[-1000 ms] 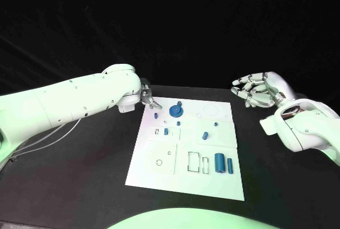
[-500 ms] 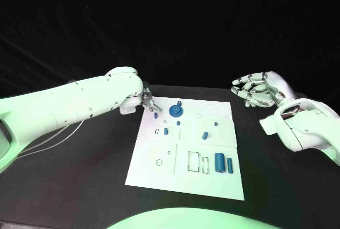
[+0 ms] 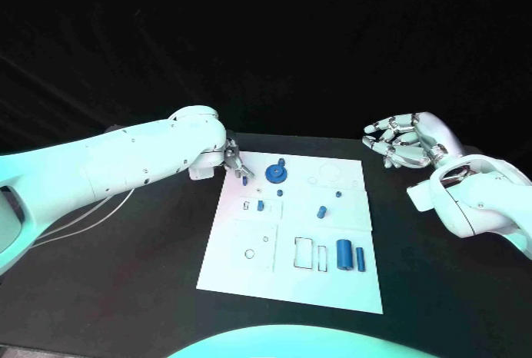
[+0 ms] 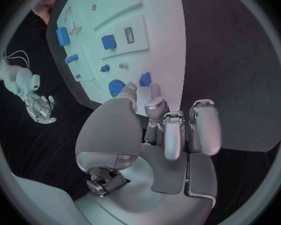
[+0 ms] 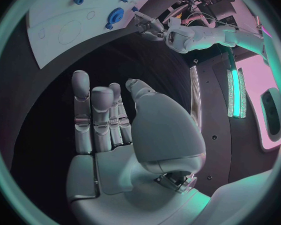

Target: Assemble the parts on the task board

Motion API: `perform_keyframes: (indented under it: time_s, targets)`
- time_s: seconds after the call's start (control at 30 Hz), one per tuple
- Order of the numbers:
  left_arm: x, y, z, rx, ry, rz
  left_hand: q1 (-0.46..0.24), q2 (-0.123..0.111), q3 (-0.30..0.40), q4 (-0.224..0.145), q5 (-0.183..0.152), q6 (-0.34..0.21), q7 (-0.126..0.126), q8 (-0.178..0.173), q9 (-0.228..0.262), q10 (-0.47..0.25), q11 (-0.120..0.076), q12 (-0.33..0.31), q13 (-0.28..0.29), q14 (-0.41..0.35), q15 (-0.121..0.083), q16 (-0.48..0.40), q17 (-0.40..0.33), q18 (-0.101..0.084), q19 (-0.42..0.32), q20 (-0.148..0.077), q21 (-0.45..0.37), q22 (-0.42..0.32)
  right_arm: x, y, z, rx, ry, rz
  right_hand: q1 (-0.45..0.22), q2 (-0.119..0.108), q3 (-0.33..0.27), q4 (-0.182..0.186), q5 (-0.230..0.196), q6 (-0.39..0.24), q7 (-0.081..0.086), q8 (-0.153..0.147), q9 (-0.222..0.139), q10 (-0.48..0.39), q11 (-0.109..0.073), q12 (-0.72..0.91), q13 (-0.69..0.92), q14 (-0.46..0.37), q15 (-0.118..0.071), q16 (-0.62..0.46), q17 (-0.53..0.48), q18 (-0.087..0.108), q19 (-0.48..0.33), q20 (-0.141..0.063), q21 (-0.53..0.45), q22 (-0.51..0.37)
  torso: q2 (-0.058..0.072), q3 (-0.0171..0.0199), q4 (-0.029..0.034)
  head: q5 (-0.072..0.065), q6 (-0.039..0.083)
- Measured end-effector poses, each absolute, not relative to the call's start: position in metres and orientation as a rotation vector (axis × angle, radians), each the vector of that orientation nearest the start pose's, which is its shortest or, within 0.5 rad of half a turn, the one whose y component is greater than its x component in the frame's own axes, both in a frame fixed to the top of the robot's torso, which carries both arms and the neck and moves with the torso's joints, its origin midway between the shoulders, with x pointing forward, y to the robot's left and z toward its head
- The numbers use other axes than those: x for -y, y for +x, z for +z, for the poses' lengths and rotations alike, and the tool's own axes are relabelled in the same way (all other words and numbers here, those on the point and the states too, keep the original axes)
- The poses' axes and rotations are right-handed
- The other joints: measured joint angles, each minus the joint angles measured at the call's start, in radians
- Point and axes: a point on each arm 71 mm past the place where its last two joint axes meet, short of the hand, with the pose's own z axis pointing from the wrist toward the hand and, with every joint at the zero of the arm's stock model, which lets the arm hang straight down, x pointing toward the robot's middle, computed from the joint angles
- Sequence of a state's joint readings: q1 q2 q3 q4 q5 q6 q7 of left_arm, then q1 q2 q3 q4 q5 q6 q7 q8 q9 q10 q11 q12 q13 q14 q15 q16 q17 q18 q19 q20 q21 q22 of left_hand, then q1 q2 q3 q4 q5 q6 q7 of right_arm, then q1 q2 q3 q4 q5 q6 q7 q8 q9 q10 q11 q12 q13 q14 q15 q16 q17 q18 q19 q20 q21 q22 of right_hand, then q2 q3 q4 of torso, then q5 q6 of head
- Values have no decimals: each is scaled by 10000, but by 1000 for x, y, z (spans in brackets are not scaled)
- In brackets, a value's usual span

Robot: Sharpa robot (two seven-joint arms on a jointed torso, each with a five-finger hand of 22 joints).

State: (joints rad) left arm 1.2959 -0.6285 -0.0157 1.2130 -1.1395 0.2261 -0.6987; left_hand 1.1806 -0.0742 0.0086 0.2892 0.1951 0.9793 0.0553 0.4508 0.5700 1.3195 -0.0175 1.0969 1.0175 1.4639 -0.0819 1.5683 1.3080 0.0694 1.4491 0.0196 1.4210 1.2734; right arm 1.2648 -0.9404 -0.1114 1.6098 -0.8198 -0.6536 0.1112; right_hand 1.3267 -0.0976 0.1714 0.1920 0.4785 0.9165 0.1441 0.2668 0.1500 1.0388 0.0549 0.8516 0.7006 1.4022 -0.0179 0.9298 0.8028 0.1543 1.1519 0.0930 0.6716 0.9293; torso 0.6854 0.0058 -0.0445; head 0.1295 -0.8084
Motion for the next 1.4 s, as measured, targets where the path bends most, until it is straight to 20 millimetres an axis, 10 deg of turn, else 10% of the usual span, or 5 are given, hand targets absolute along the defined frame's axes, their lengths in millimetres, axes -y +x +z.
perform_keyframes:
  time_s: [0.97, 1.23, 1.4]
  targets:
    - [-211, 547, -194, -23133, -2626, -996, 1584, 1074, 497, -376, 41, 106, -38, -146, -305, -99, -44, -55, -199, 0, 0, 0, -4, 0, 0, 0, 0, 2, 237, 476, -157, -14225, 4407, 9336, 0, 0, 0, 0, 37, -34, -36, -1, 7, 0, 0, 0, -22, 0, 0, 0, 32, 0, 0, 0, 0, -8, 1, -9, 6, -7, -34]
    - [-213, 548, -194, -23169, -2818, -1063, 2413, 943, 1457, -763, 109, 9, -19, -362, -442, -198, -87, -169, -323, -2, 2, 0, -5, 0, 0, 0, 0, 2, 237, 476, -157, -14218, 4406, 9344, 0, 0, 28, 28, 94, -34, -36, -1, 5, 0, 0, 0, -24, 0, 0, 0, 49, 0, 0, 0, 0, -8, 1, -8, 1, 6, -36]
    - [-215, 548, -195, -23215, -2905, -1089, 2704, 711, 2076, -213, 96, -46, 35, -306, -444, -216, -69, -225, -438, -2, 2, 0, -5, 0, 0, 0, -36, 2, 237, 476, -157, -14214, 4407, 9345, 0, 0, 28, 28, 94, -34, -36, -1, 5, 0, 0, 0, -33, 0, 0, 0, 73, 0, 0, 0, 0, -8, -1, -4, 1, 8, -36]
